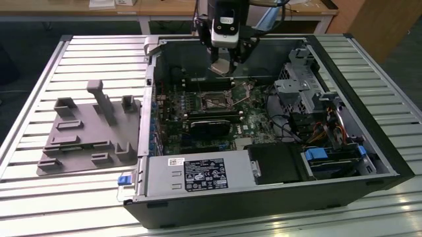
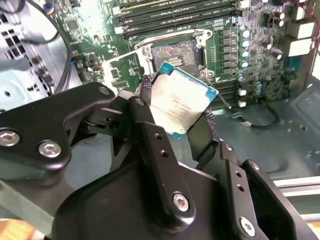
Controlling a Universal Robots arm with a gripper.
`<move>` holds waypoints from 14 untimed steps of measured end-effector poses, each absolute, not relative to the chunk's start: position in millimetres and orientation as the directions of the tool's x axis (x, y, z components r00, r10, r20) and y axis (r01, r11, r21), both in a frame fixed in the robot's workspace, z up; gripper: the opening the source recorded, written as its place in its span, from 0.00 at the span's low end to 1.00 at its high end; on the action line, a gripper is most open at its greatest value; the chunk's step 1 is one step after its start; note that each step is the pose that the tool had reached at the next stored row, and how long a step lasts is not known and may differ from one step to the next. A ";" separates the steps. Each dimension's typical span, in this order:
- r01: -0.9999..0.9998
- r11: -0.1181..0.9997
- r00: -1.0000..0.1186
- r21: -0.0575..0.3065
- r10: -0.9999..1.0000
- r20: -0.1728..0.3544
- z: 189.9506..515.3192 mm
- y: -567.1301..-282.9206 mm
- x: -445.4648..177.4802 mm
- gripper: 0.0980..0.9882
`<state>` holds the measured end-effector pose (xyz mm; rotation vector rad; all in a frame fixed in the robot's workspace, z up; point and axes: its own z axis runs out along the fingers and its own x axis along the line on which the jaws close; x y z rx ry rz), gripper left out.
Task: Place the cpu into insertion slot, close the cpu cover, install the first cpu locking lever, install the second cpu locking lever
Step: 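Place the cpu into insertion slot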
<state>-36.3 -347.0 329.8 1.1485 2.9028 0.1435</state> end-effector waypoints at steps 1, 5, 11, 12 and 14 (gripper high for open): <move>0.693 0.715 -0.720 0.091 0.694 0.018 329.6 -347.0 -36.3 0.49; 0.740 0.666 -0.670 0.092 0.742 0.018 328.8 -347.0 -36.4 0.49; 0.808 0.582 -0.585 0.091 0.811 0.018 327.4 -347.0 -36.3 0.49; 0.819 0.567 -0.571 0.091 0.821 0.018 327.1 -347.0 -36.3 0.49; 0.839 0.536 -0.540 0.091 0.842 0.018 326.4 -347.0 -36.3 0.49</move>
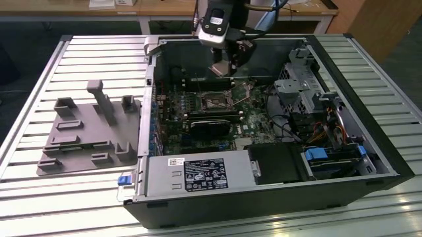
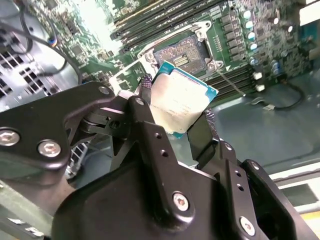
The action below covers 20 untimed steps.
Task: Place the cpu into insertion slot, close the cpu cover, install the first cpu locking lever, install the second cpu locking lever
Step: 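Place the cpu into insertion slot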
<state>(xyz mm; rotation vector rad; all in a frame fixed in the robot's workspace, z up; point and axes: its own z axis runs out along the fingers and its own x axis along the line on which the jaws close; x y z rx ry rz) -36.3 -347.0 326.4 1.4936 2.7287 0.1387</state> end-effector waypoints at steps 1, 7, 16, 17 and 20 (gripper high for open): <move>0.849 0.521 -0.524 0.091 0.851 0.018 326.1 -347.0 -36.3 0.49; 0.900 0.425 -0.429 0.091 0.903 0.018 323.4 -347.0 -36.3 0.49; 0.958 0.273 -0.276 0.091 0.961 0.018 318.7 -347.0 -36.3 0.49; 0.962 0.256 -0.258 0.091 0.966 0.018 318.1 -347.0 -36.3 0.49; 0.975 0.204 -0.206 0.091 0.978 0.018 316.3 -347.0 -36.3 0.49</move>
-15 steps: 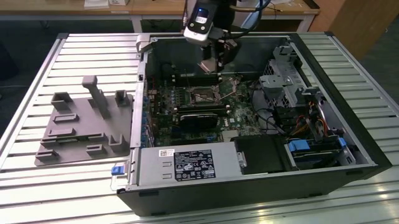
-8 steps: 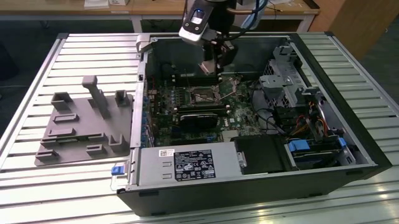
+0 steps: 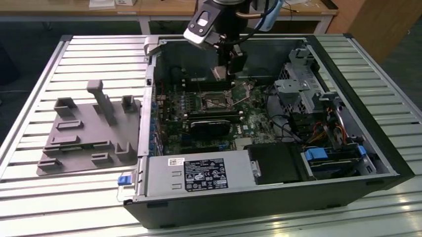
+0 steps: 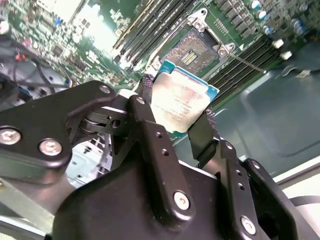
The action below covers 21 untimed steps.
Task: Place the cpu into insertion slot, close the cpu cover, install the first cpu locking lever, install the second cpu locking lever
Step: 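Place the cpu into insertion slot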
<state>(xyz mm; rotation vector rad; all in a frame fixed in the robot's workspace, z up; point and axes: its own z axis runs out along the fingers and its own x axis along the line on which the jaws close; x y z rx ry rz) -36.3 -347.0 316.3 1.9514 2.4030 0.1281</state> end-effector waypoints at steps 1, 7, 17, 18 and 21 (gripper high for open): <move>0.979 0.185 -0.187 0.091 0.982 0.018 315.7 -347.0 -36.3 0.49; 0.993 0.078 -0.080 0.092 0.997 0.018 310.7 -347.0 -36.3 0.49; 0.996 0.016 -0.018 0.093 1.000 0.018 293.9 -347.0 -37.0 0.49; 0.996 0.016 -0.018 0.093 1.000 0.018 292.2 -347.0 -37.3 0.49; 0.995 0.016 -0.018 0.093 1.000 0.018 286.7 -347.0 -38.3 0.49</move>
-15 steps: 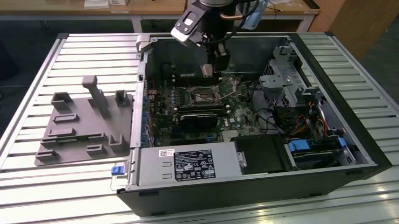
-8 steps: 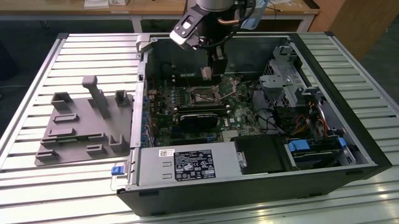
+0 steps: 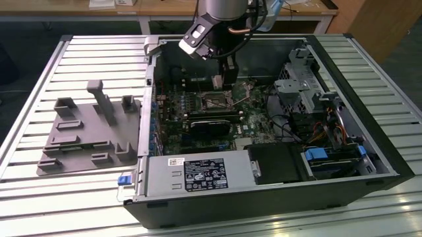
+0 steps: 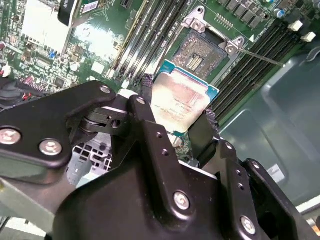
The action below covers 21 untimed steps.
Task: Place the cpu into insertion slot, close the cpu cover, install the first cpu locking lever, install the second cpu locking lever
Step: 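Place the cpu into insertion slot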
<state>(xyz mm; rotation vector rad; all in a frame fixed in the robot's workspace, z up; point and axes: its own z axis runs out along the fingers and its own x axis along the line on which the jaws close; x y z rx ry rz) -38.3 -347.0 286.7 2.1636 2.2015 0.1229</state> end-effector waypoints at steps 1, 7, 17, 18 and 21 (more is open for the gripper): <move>0.995 0.016 -0.018 0.093 1.000 0.018 284.9 -347.0 -38.6 0.49; 0.995 0.016 -0.018 0.094 1.000 0.018 273.9 -347.3 -40.2 0.49; 0.995 0.016 -0.018 0.094 1.000 0.018 255.8 -347.7 -40.7 0.49; 0.995 0.016 -0.018 0.094 1.000 0.018 253.9 -347.7 -40.7 0.49; 0.995 0.016 -0.018 0.094 1.000 0.015 249.1 -347.3 -40.8 0.49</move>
